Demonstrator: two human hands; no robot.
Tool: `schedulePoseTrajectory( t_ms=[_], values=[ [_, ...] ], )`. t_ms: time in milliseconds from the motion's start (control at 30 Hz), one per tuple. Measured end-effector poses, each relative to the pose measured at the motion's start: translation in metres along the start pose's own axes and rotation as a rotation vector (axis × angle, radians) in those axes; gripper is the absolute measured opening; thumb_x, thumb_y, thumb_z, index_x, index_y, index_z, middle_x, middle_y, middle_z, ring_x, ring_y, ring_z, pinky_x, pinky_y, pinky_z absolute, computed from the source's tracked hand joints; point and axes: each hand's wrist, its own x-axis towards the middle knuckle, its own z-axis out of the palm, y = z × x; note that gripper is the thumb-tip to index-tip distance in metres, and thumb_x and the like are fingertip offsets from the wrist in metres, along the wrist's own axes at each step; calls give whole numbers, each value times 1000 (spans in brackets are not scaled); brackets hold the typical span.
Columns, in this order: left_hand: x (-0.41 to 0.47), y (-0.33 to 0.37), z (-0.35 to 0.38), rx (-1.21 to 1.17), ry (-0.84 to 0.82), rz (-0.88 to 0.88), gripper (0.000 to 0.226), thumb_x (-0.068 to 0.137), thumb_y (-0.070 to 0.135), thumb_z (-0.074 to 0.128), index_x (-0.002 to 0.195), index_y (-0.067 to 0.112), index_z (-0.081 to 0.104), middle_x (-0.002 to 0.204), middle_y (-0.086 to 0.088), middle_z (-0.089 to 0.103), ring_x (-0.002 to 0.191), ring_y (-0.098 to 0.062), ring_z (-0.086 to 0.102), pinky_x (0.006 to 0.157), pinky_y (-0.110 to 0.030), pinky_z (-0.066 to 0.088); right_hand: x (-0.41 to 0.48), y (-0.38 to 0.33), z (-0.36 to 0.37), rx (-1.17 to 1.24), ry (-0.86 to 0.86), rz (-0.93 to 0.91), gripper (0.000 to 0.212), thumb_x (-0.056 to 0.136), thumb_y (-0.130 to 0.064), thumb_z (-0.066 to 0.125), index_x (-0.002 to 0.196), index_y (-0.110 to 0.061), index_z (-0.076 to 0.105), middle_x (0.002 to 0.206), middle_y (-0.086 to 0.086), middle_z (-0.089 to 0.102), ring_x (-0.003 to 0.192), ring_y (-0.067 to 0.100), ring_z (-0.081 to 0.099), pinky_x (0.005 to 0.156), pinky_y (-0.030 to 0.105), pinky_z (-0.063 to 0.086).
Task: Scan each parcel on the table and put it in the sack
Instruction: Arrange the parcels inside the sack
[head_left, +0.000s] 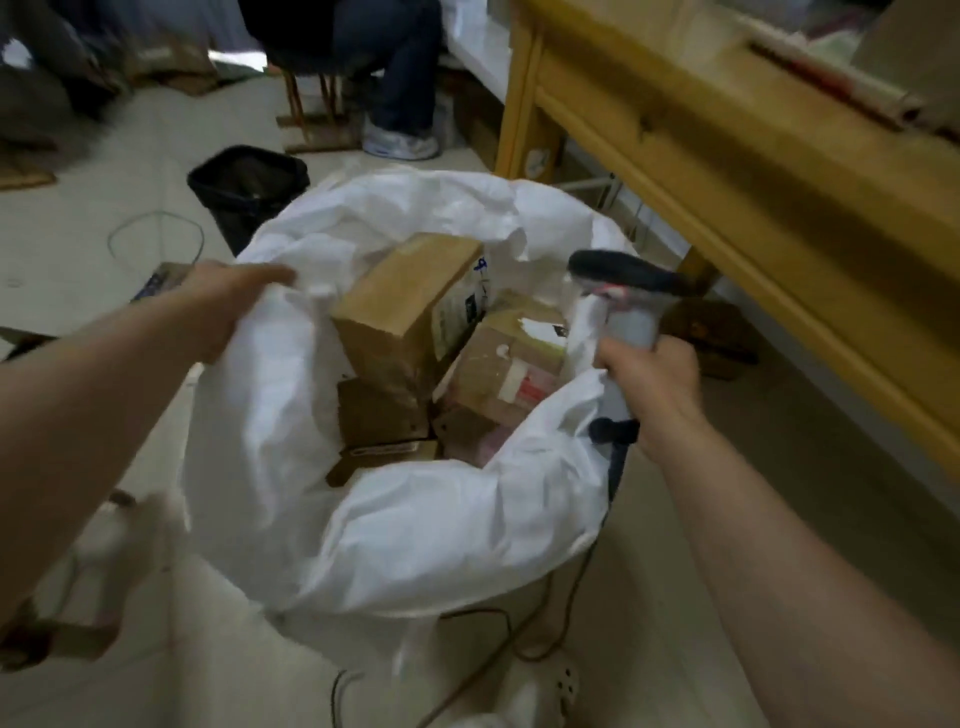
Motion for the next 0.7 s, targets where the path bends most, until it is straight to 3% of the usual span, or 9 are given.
schedulePoseTrajectory(
  t_ms=[100,167,267,333,367,433,533,600,700],
  values=[
    [-66,16,-15,84,-27,-43,47,85,24,72,120,0,52,103,-20,61,93,-34,63,90,-48,51,-13,-16,6,-110,-94,60,43,71,-6,66,112,-2,54,94,17,58,82,31,58,65,36,51],
    [-74,31,-26,56,23,30,50,88,26,70,122,-5,51,107,-22,61,98,-37,63,87,-49,53,-16,-34,8,-50,-51,31,44,67,-10,67,109,-4,56,101,21,61,89,37,61,75,44,55],
    [-80,50,-44,-9,37,40,70,62,53,84,105,4,56,89,-15,62,76,-28,62,63,-39,51,-24,-45,9,-49,-16,-27,42,67,-20,70,106,-11,57,93,11,61,87,31,60,75,44,55],
    [-73,33,-49,20,-93,-52,92,36,49,92,112,9,60,104,-18,67,89,-29,66,77,-42,55,-32,-30,10,-134,-114,50,37,76,-13,68,110,-11,53,89,9,57,83,27,58,67,38,51],
    [-75,20,-47,59,-139,-60,94,38,40,95,119,10,57,112,-17,66,97,-31,66,85,-45,54,-35,-21,11,-178,-160,88,37,78,-8,68,112,-9,52,91,10,57,84,27,58,69,39,51],
    [-87,13,-44,148,-98,36,81,58,24,91,126,7,52,112,-16,61,101,-33,62,87,-46,54,-39,-14,14,-191,-148,103,40,78,-5,66,115,-5,53,97,14,59,87,28,59,75,40,50],
    [-86,31,-47,151,127,202,50,81,21,77,122,0,58,98,-15,60,86,-30,58,76,-38,48,-33,-16,13,-116,-67,36,38,79,-11,67,115,-7,54,102,13,59,89,29,58,63,35,49],
    [-85,33,-56,-76,1,148,56,73,29,81,119,4,60,105,-14,66,84,-28,63,70,-37,50,-31,-10,8,-53,-58,34,36,78,-11,69,110,-8,53,103,12,59,87,27,57,58,32,47],
    [-88,-3,-44,162,-292,-65,81,38,26,94,108,4,62,104,-15,69,91,-31,67,70,-36,54,-36,26,8,-244,-175,181,34,74,-5,70,105,-3,57,97,13,62,83,26,60,63,35,50]
  ],
)
